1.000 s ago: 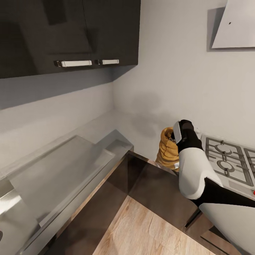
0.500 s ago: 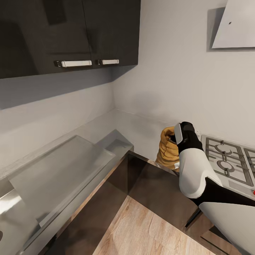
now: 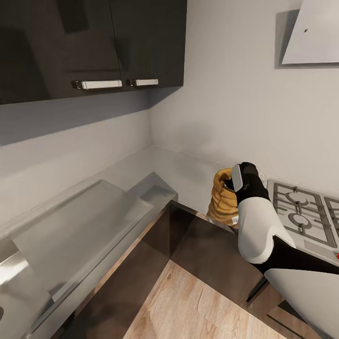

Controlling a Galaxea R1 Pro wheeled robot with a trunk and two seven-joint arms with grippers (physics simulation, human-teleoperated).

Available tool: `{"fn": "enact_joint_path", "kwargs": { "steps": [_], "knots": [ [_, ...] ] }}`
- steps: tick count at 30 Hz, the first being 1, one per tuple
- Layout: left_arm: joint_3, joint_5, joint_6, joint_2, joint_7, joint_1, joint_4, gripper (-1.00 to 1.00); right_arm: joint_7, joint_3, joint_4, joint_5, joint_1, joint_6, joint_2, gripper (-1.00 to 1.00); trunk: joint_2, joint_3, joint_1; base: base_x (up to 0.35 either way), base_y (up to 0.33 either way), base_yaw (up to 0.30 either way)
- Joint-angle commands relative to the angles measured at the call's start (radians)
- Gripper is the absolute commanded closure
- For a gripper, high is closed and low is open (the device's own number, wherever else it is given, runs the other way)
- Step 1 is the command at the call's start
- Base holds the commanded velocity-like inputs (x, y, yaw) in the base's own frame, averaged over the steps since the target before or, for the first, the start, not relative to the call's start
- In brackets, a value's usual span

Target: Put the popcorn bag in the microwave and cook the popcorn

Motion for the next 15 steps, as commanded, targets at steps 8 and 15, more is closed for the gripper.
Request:
{"fn": "enact_joint_path", "kwargs": {
  "steps": [8, 15],
  "knots": [
    [0.003, 0.003, -0.001, 0.000, 0.001, 0.000, -0.002, -1.00, 0.004, -0.005, 0.000, 0.010, 0.000, 0.006, 0.000, 1.00, -0.001, -0.001, 0.000, 0.000, 0.000, 0.000],
    [0.003, 0.003, -0.001, 0.000, 0.001, 0.000, -0.002, -1.00, 0.003, -0.005, -0.001, 0.011, 0.000, 0.007, 0.000, 1.00, -0.001, -0.001, 0.000, 0.000, 0.000, 0.000]
  ]
}}
